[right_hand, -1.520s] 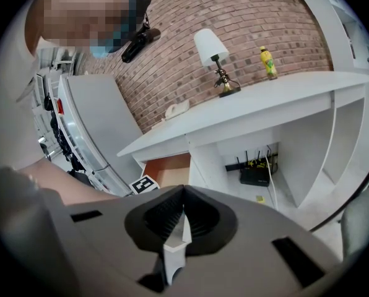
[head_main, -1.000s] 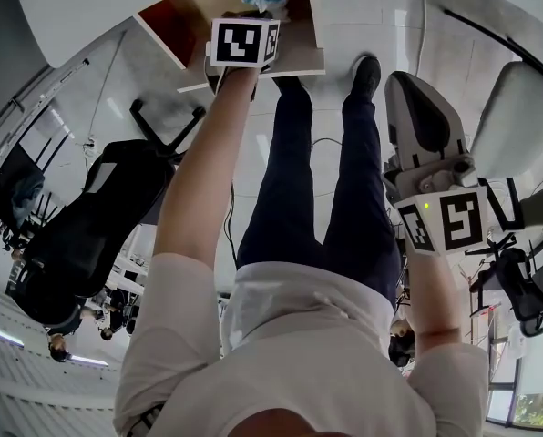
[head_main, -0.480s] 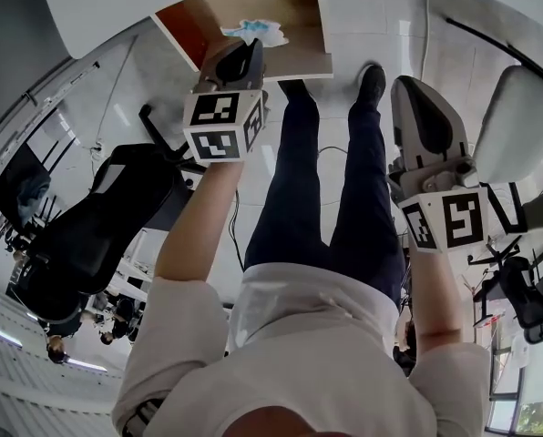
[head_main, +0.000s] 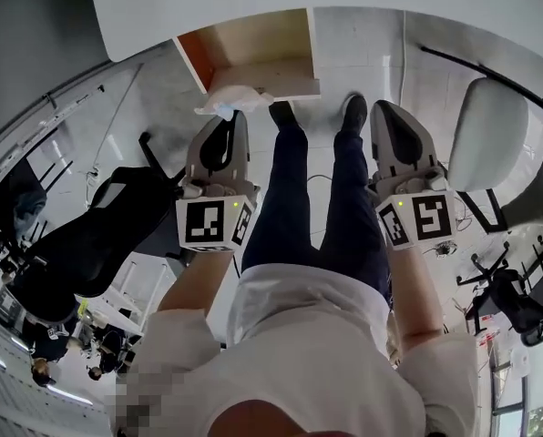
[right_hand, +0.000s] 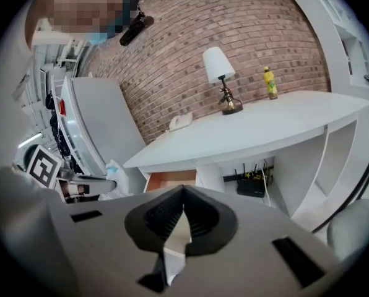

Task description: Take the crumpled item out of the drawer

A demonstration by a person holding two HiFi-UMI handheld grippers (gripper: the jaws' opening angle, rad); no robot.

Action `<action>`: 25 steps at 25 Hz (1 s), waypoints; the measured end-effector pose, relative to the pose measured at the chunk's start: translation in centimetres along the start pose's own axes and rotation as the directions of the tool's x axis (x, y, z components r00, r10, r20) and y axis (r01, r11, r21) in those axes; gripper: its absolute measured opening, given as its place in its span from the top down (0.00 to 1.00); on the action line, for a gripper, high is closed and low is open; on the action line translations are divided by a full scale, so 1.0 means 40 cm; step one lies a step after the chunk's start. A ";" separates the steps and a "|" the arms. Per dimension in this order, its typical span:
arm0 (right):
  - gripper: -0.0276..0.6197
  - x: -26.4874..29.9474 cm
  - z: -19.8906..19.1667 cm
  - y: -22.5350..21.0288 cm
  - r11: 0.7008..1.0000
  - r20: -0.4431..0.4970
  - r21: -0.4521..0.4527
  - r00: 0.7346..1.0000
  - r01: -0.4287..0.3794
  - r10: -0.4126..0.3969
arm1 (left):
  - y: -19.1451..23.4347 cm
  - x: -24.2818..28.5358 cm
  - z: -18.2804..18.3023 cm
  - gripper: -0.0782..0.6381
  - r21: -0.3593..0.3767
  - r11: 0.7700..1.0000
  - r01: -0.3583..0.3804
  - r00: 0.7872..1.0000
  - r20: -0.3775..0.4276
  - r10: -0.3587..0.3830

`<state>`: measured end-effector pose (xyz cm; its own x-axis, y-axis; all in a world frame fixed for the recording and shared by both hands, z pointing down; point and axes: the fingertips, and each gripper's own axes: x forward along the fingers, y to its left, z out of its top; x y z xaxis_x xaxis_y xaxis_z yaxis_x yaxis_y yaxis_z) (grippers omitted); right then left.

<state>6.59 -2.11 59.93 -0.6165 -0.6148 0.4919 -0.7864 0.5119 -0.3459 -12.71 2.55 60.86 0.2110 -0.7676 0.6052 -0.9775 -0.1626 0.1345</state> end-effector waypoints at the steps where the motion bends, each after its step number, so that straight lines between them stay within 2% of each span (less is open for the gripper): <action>1: 0.95 -0.012 0.015 0.012 1.000 0.009 0.001 1.000 0.001 -0.001 | 0.001 -0.024 0.030 0.87 0.008 1.000 -0.003 1.000 0.027 0.003; 4: 0.95 -0.063 0.069 0.033 1.000 0.031 -0.015 1.000 0.001 -0.001 | -0.014 -0.081 0.127 0.87 0.027 1.000 -0.005 0.993 0.122 0.001; 7: 0.95 -0.108 0.145 0.062 0.999 0.066 -0.043 0.998 0.008 -0.005 | -0.016 -0.144 0.241 0.87 0.056 0.998 -0.026 0.974 0.228 0.013; 10: 0.95 -0.160 0.231 0.102 0.998 0.104 -0.061 0.995 0.017 -0.011 | -0.022 -0.221 0.341 0.87 0.058 0.998 -0.030 0.957 0.290 0.012; 16: 0.95 -0.251 0.377 0.136 0.994 0.183 -0.075 0.981 0.074 -0.059 | -0.053 -0.316 0.455 0.87 0.062 0.998 -0.023 0.944 0.329 0.001; 20: 0.95 -0.296 0.462 0.170 0.992 0.249 -0.093 0.967 0.082 -0.056 | -0.073 -0.368 0.524 0.87 0.085 0.996 -0.018 0.929 0.370 -0.015; 25: 0.95 -0.373 0.526 0.266 0.987 0.290 -0.143 0.957 0.070 -0.026 | -0.103 -0.453 0.542 0.87 0.120 0.993 0.006 0.935 0.351 -0.048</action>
<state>6.61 -0.13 32.10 -0.5810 -0.7752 0.2481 -0.8138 0.5482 -0.1929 -12.62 3.69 32.35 0.2423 -0.9275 0.2846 -0.9698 -0.2403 0.0425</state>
